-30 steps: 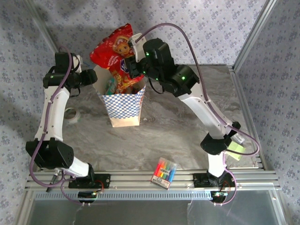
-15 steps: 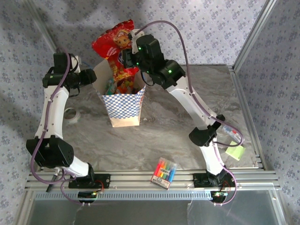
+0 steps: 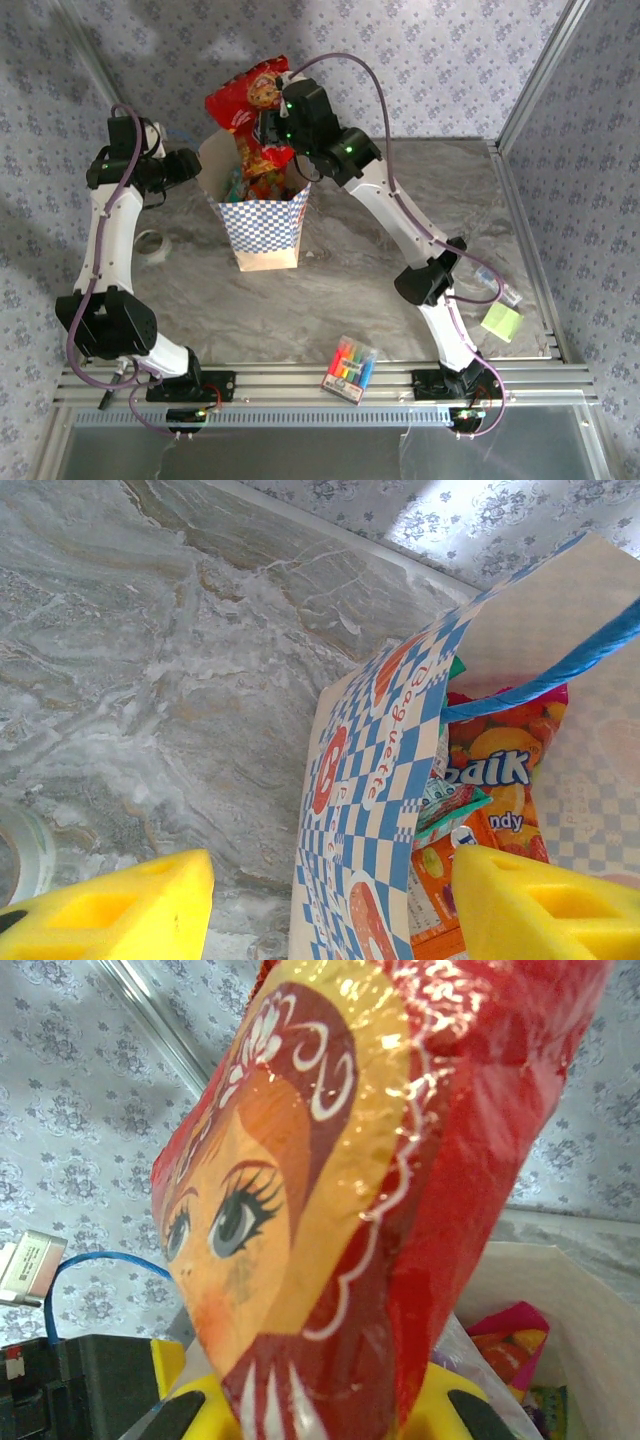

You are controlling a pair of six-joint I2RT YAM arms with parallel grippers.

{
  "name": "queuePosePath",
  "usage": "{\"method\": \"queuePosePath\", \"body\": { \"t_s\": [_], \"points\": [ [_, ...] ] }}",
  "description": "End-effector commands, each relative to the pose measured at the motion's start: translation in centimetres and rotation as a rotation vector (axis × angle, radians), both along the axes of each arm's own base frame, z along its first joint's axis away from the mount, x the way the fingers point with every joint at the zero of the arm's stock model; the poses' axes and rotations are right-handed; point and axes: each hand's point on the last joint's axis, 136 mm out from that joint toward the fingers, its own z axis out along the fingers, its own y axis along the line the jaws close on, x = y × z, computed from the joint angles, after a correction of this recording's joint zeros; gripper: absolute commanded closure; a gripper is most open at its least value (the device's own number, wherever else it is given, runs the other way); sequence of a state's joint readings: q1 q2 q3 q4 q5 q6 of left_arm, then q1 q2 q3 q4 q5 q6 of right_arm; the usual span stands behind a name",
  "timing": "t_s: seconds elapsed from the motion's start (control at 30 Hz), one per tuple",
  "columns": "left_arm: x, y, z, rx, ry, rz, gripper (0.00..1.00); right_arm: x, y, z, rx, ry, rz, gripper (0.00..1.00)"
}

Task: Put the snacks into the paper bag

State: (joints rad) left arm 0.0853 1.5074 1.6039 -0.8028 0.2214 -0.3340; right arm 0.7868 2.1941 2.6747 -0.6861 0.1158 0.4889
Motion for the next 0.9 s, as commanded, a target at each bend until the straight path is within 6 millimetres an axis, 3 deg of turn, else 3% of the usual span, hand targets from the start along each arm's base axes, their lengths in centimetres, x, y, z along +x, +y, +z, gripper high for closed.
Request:
{"method": "queuePosePath", "body": {
  "t_s": [0.0,0.4,0.87],
  "points": [
    [0.5,-0.2,0.6,-0.025,-0.03,-0.004,0.36,-0.6,0.0,6.0,0.186,-0.094,0.01,1.0],
    [1.0,-0.5,0.3,-0.059,-0.033,-0.004,0.35,-1.2,1.7,2.6,0.149,0.008,0.031,1.0],
    [1.4,-0.6,-0.4,-0.069,-0.022,-0.003,0.35,-1.9,0.9,0.5,0.163,0.147,-0.011,1.0]
  ]
}}
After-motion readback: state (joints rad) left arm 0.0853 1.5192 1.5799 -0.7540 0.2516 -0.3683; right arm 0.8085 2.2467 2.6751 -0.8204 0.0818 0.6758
